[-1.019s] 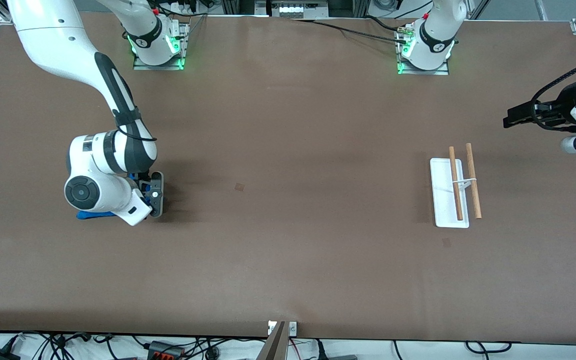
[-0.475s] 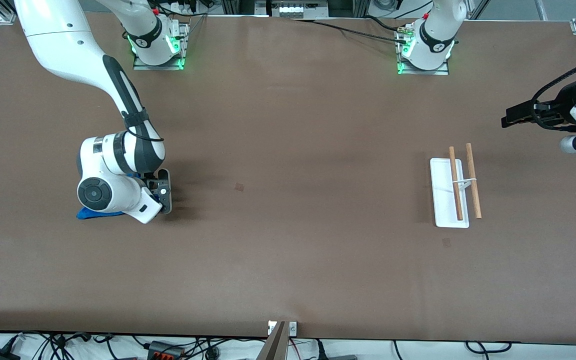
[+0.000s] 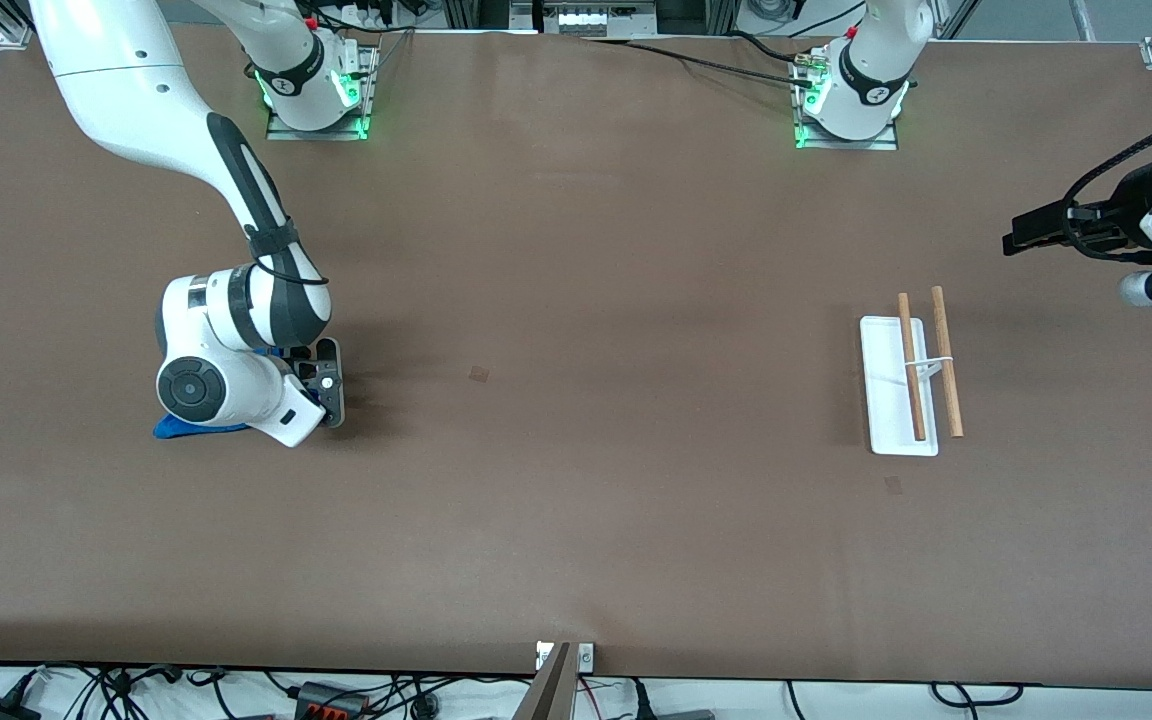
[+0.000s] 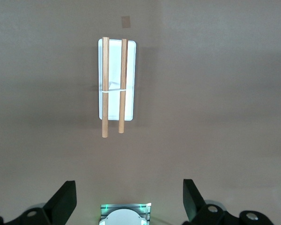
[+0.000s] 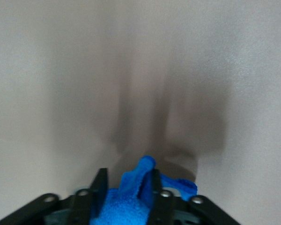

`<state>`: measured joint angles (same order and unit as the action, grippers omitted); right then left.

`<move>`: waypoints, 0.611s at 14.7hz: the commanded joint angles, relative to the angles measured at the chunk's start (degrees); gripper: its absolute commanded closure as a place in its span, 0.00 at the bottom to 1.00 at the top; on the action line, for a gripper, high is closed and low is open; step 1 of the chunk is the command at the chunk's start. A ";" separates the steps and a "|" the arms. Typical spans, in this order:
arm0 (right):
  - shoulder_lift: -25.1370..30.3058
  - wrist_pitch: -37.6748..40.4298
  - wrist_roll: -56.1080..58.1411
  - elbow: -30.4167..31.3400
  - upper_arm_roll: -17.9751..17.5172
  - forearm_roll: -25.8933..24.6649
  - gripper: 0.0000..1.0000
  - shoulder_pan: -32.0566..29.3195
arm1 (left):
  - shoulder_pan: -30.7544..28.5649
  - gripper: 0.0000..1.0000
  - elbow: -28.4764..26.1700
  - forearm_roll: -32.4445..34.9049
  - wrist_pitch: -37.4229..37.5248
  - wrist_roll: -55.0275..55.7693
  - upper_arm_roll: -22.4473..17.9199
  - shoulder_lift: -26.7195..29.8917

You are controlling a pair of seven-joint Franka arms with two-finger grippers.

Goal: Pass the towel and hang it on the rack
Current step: 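Close the right gripper on the blue towel's corner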

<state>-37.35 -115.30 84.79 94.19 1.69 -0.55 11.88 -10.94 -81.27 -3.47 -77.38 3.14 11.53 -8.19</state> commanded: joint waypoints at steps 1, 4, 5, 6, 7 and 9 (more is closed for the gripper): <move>-0.62 -0.19 1.43 -0.67 0.24 0.03 0.90 -0.10 | -0.04 0.00 1.64 -0.75 1.27 -0.77 -0.01 -0.69; -0.71 -0.28 1.43 -0.84 0.24 0.11 1.00 -0.19 | -0.04 0.00 1.64 -0.75 1.18 -0.77 -0.01 -0.69; -0.62 0.25 1.26 -1.11 0.24 0.20 1.00 -0.27 | -0.04 0.00 1.64 -0.75 1.18 -0.77 -0.01 -0.69; -0.53 0.51 1.08 -1.28 0.33 0.81 1.00 -0.45 | -0.04 0.00 1.64 -0.75 1.18 -0.77 -0.01 -0.69; -0.10 0.86 0.99 -1.37 0.24 1.95 1.00 -0.71 | -0.04 0.00 1.64 -0.75 1.18 -0.77 -0.01 -0.69; 2.27 3.40 2.21 -1.55 0.15 8.34 1.00 -1.33 | -0.04 0.00 1.64 -0.75 1.27 -0.77 -0.01 -0.69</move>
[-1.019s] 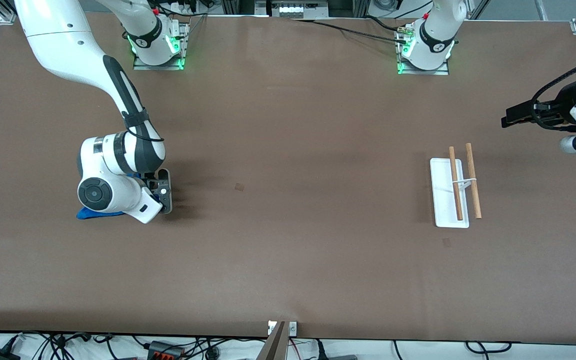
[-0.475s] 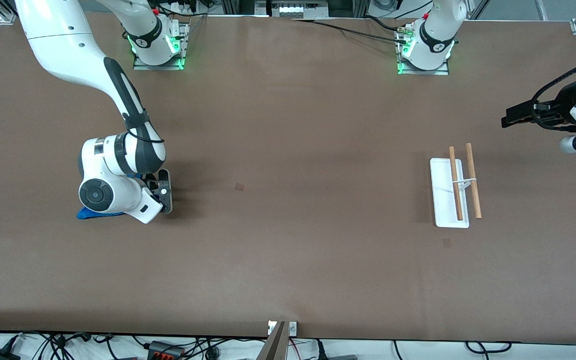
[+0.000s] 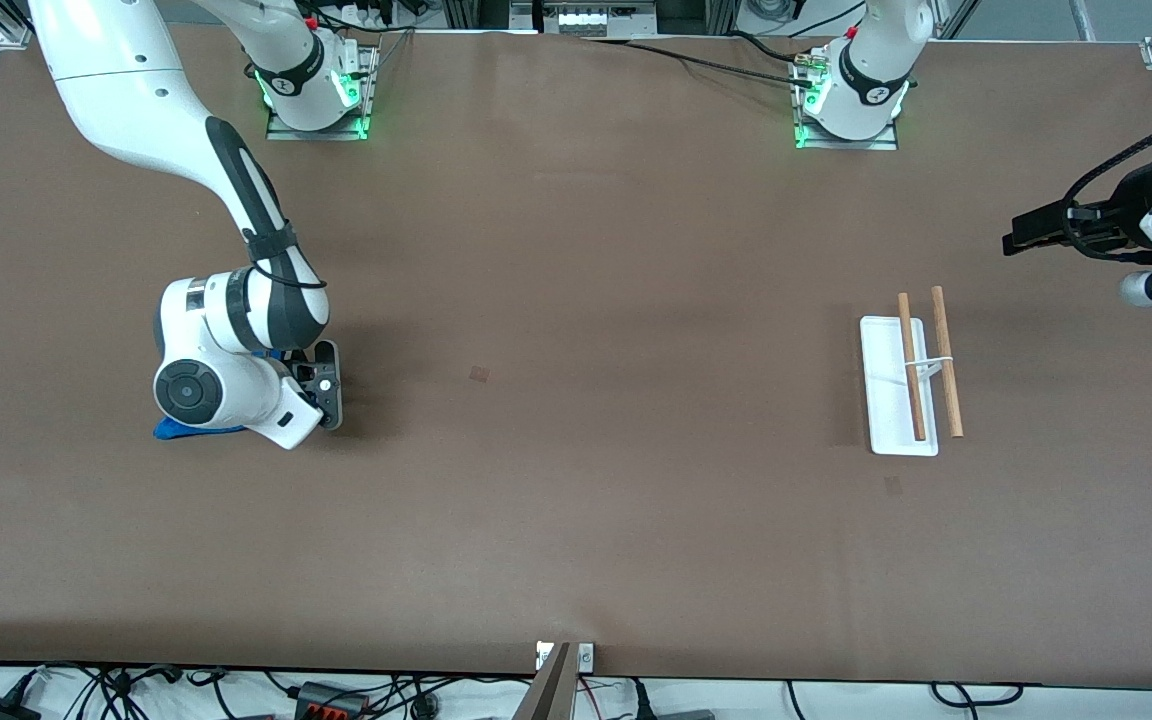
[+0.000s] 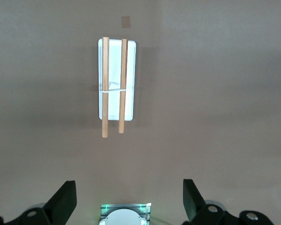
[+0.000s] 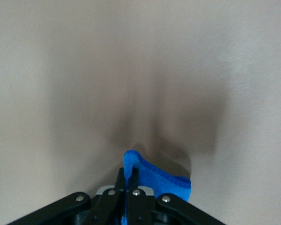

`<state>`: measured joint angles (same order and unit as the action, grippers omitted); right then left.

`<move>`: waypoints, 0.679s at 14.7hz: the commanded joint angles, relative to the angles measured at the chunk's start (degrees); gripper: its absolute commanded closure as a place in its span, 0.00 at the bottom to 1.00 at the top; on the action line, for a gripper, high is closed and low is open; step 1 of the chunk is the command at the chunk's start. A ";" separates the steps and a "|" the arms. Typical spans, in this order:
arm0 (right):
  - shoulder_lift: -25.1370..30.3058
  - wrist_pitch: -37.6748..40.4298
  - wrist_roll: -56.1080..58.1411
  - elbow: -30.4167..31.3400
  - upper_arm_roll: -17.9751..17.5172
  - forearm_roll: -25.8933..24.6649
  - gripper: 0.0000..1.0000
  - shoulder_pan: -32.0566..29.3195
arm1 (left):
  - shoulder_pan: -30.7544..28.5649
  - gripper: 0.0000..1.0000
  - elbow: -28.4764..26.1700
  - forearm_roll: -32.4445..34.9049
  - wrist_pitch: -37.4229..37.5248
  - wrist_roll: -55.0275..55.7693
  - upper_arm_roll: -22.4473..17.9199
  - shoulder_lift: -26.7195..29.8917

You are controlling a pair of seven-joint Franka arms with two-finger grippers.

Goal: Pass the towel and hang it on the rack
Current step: 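Lift the towel toward the table middle while the left gripper approaches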

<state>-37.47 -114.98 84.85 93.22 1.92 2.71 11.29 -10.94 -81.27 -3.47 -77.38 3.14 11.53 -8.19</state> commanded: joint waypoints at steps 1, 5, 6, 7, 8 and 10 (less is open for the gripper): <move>3.36 4.23 4.25 -0.93 -0.07 10.51 1.00 -0.74 | -0.04 0.00 1.64 -0.74 1.18 -0.77 -0.01 -0.68; 4.16 9.86 5.77 -7.68 -0.24 34.33 1.00 0.04 | -0.31 0.00 1.64 -0.74 1.18 -1.03 -0.01 -0.60; 4.16 9.95 5.24 -8.83 -0.77 39.86 1.00 0.83 | -0.39 0.00 1.64 -0.74 1.18 -1.12 -0.01 -0.60; 4.16 9.69 4.19 -9.89 -1.38 45.57 1.00 1.36 | -0.31 0.00 1.73 -0.66 1.18 -1.03 -0.01 -0.51; 4.16 9.69 2.62 -11.47 -2.52 51.72 1.00 1.72 | -0.22 0.00 1.73 -0.57 1.18 -1.03 -0.01 -0.42; 3.64 9.17 -5.35 -17.07 -4.54 60.27 1.00 3.20 | -0.48 0.00 1.65 -0.74 1.18 -0.94 -0.01 -0.42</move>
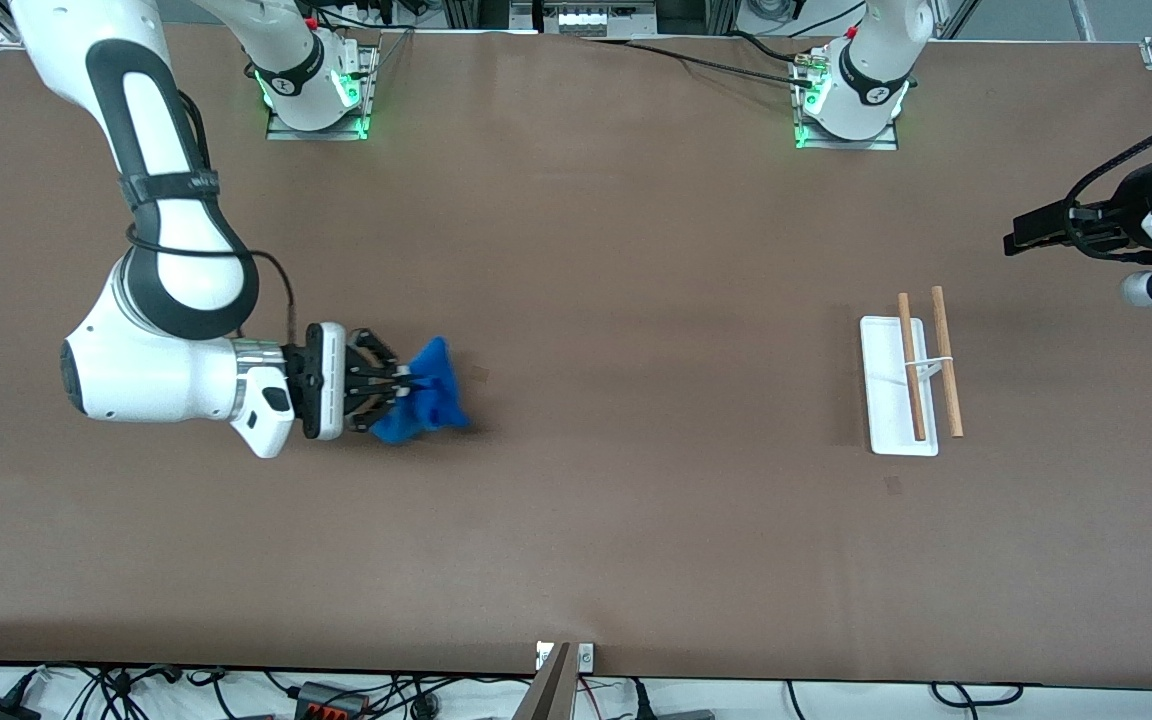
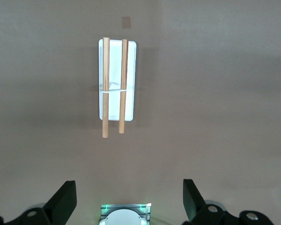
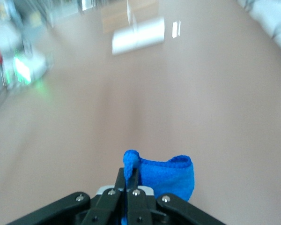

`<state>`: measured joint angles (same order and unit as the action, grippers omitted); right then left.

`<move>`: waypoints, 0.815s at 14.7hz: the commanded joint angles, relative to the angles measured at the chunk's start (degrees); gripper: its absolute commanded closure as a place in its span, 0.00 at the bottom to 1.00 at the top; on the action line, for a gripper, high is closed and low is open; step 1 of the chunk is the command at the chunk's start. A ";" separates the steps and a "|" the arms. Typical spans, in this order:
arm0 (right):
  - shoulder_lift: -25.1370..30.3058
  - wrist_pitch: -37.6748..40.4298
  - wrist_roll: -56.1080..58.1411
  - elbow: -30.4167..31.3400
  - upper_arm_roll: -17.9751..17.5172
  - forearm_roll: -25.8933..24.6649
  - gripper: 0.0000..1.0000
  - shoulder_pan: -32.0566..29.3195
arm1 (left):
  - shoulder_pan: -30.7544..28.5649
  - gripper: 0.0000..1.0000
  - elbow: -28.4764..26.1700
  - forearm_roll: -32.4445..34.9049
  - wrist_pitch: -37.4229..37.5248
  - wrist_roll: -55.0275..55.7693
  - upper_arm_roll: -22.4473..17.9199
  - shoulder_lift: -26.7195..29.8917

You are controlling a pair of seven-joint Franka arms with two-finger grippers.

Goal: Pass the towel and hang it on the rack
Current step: 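Lift the towel toward the table middle while the left gripper approaches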

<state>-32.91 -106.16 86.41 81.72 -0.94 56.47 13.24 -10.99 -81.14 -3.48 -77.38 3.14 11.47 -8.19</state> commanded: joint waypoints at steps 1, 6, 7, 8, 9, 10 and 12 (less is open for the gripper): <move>-1.10 -0.18 -12.88 -8.47 -1.78 8.20 1.00 2.83 | -0.61 0.00 1.42 -0.74 1.18 -0.85 -0.05 -0.51; -0.92 -5.11 -31.91 -17.03 -1.78 14.36 1.00 8.99 | -0.61 0.00 0.81 -0.57 1.79 -1.64 -0.05 -1.47; -0.92 -5.29 -32.36 -17.03 -1.87 15.24 1.00 9.52 | -0.70 0.00 0.72 -0.74 1.88 -1.73 -0.05 -2.00; -1.01 -5.37 -32.10 -16.77 -1.78 16.64 1.00 9.96 | -0.62 0.00 0.55 -0.74 1.88 -1.99 0.04 -2.70; -1.19 -5.38 -31.75 -16.77 -1.87 17.44 1.00 10.57 | -0.35 0.00 0.80 -1.35 1.97 -4.26 0.04 -5.06; -1.27 -5.46 -32.01 -16.68 -1.78 17.53 1.00 11.36 | -0.53 0.00 1.24 -2.23 2.15 -7.50 -0.05 -6.82; -2.93 -5.38 -31.14 -16.76 -1.78 17.44 1.00 11.98 | -0.79 0.00 1.25 -7.04 1.88 -11.38 -0.05 -8.06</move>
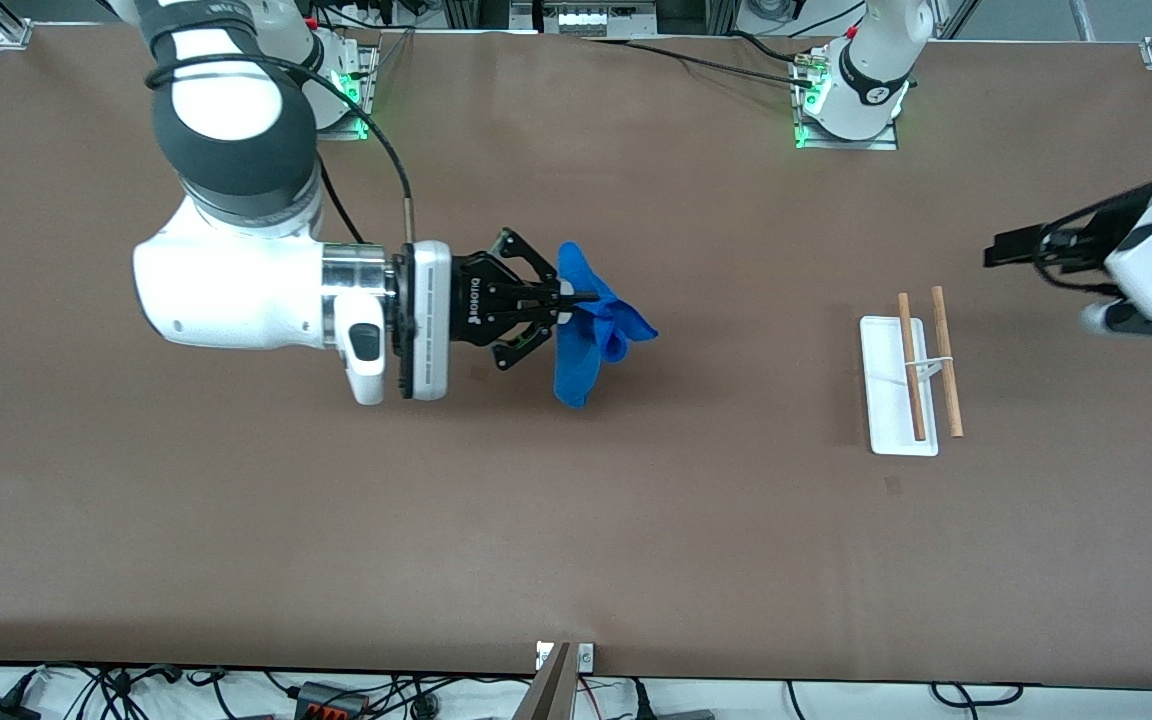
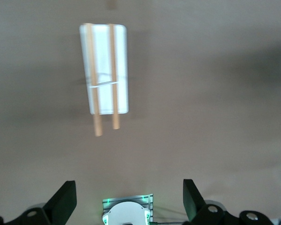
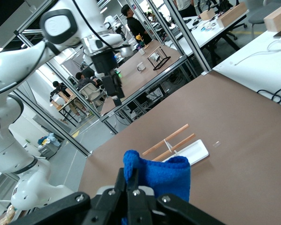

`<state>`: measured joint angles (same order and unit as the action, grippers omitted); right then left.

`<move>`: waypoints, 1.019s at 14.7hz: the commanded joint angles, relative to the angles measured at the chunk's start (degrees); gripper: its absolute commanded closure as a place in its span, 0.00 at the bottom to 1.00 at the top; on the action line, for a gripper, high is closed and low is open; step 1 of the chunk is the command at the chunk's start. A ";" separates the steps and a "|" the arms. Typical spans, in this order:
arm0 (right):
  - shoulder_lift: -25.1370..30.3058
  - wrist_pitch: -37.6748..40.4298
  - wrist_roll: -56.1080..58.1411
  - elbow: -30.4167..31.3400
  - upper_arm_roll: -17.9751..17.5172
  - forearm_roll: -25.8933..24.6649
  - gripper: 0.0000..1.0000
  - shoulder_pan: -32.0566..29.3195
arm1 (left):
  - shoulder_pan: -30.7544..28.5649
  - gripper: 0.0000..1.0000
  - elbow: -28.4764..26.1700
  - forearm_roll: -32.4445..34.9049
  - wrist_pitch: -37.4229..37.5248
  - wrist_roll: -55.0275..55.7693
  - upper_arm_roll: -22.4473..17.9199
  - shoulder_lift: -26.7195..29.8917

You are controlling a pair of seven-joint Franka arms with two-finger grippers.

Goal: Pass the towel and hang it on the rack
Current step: 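Lift the towel toward the table middle while the left gripper approaches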

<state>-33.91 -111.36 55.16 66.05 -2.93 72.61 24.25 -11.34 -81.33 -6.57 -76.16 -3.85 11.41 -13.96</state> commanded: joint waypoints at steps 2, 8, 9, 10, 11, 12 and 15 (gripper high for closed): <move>-3.17 -0.61 -0.05 -1.10 0.21 1.39 1.00 2.72 | -0.36 0.00 1.44 -7.04 0.84 -5.82 0.01 -2.56; -3.88 -8.79 -0.67 -0.93 0.21 5.25 1.00 6.07 | 2.46 0.00 1.52 -14.77 -3.09 -14.75 0.19 -5.36; -3.88 -8.79 -0.58 -0.93 0.21 5.26 1.00 6.07 | 2.46 0.00 1.52 -16.79 -4.33 -19.57 0.19 -6.68; -3.88 -8.79 -0.49 -0.93 0.12 5.26 1.00 5.98 | 2.72 0.00 1.09 -19.59 -6.34 -24.40 0.19 -8.17; -3.79 -8.88 -0.40 -0.93 0.21 5.26 1.00 6.16 | 3.59 0.00 0.48 -20.41 -9.15 -29.24 0.19 -8.79; -3.79 -8.88 -0.40 -0.93 0.21 5.34 1.00 6.07 | 4.82 0.00 -0.57 -20.59 -11.35 -33.55 0.19 -8.89; -3.79 -8.79 -0.05 -0.84 0.21 5.26 1.00 6.07 | 7.72 0.00 -1.90 -22.95 -16.99 -42.53 0.63 -10.90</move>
<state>-37.66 -119.82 55.16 65.90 -2.94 76.76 30.05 -5.48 -82.39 -27.17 -90.46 -40.08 11.95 -24.48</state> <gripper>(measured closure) 0.978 0.000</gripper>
